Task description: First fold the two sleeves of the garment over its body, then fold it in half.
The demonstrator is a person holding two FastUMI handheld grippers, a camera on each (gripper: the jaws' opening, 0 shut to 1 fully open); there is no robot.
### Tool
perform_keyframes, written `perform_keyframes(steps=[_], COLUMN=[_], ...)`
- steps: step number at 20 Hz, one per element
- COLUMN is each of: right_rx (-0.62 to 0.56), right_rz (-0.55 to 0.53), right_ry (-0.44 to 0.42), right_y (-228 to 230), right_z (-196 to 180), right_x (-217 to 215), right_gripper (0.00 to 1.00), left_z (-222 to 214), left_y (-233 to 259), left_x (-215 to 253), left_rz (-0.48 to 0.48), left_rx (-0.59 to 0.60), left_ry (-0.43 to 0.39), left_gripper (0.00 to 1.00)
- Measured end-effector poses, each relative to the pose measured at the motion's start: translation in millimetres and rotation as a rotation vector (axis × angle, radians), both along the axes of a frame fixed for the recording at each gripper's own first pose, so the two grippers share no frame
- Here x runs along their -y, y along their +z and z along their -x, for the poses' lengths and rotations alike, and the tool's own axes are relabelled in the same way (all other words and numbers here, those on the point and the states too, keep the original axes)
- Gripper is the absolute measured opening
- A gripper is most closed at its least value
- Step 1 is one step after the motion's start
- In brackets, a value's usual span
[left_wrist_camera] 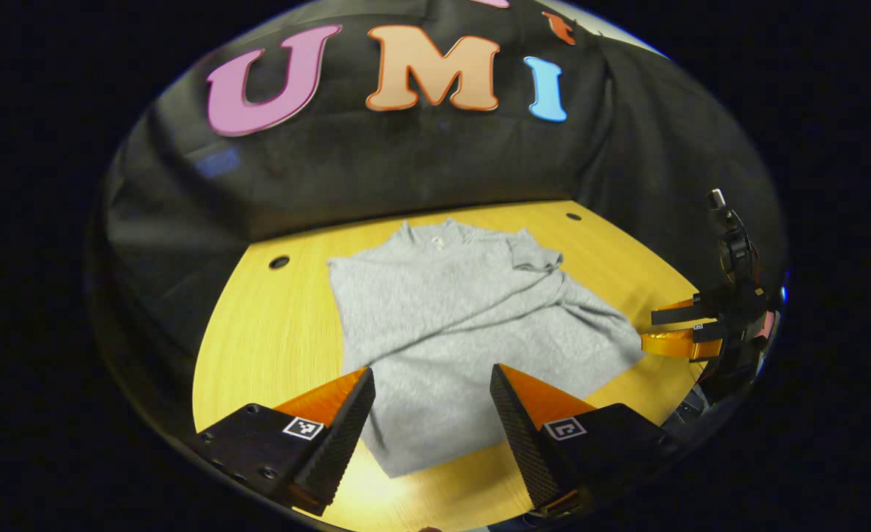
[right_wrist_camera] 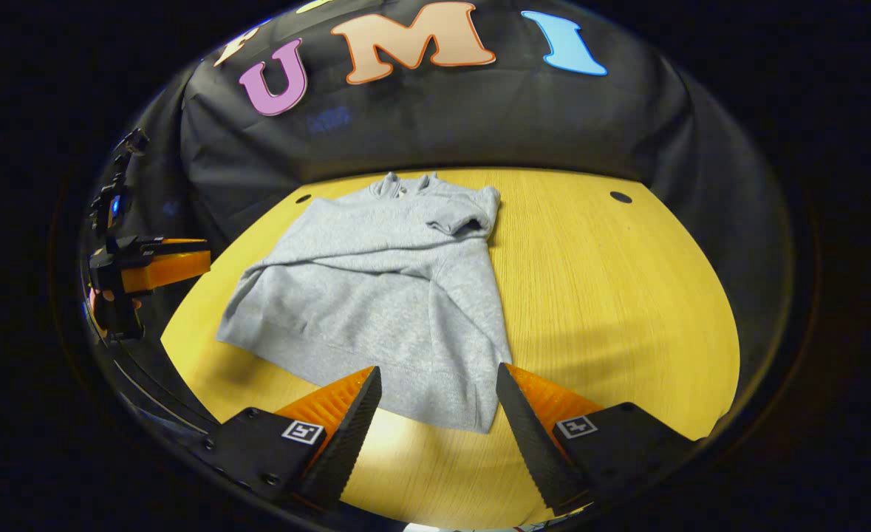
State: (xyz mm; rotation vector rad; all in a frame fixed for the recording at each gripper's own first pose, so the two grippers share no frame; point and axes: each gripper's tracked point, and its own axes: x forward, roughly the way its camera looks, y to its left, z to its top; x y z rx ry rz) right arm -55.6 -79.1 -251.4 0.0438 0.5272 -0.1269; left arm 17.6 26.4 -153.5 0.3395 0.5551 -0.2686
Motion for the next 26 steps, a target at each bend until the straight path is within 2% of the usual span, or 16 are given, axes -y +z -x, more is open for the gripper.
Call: perform_keyframes(steps=[6,7,8,9,10,11,12,13,14,15,19,21,22,24,25,26], right_rx=[-0.050,-0.052,-0.055,-0.059,-0.062,-0.066,-0.070,-0.076,-0.078,-0.070,-0.080,-0.082,-0.084,-0.086,-0.090,-0.093], right_rz=[0.024,0.022,0.020,0.020,0.016,0.008,0.002,0.002,0.008,0.012,0.051,0.066,0.070,0.070,0.064,0.062], right_ry=[-0.029,-0.040,-0.047,-0.056,-0.064,-0.073,-0.080,-0.085,-0.085,-0.079,-0.064,-0.054,-0.048,-0.043,-0.043,-0.037], right_y=[-25,-27,-29,-32,-34,-36,-39,-40,-41,-41,-43,-44,-44,-42,-45,-44], right_z=[-2,-3,-3,-4,-5,-6,-7,-7,-7,-10,-9,-10,-9,-9,-12,-10], right_x=[10,11,13,15,16,17,17,18,18,18,17,16,16,17,17,17], right_gripper=[0.98,0.94,0.98,0.94,0.98,0.94,0.94,0.98,0.94,0.98,0.98,0.94,0.98,0.97,0.92,0.89], left_z=[32,33,35,33,31,29,28,26,24,22,18,18,17,16,16,15], left_y=[-62,-69,-74,-77,-80,-83,-85,-88,-91,-93,-101,-101,-104,-104,-105,-104], left_x=[-53,-55,-59,-62,-64,-63,-63,-63,-62,-60,-60,-60,-60,-57,-56,-54], left_rz=[-0.016,-0.003,0.005,0.006,0.015,0.028,0.037,0.042,0.045,0.045,0.012,0.015,0.017,0.020,0.023,0.024], left_rx=[-0.119,-0.134,-0.140,-0.142,-0.142,-0.147,-0.154,-0.160,-0.164,-0.166,-0.152,-0.123,-0.119,-0.112,-0.117,-0.113], left_ry=[0.125,0.142,0.156,0.171,0.181,0.189,0.197,0.203,0.204,0.205,0.215,0.201,0.195,0.173,0.169,0.161], left_gripper=[0.92,0.92,0.92,0.92,0.92,0.92,0.93,0.93,0.94,0.94,0.93,0.91,0.89,0.86,0.81,0.65])
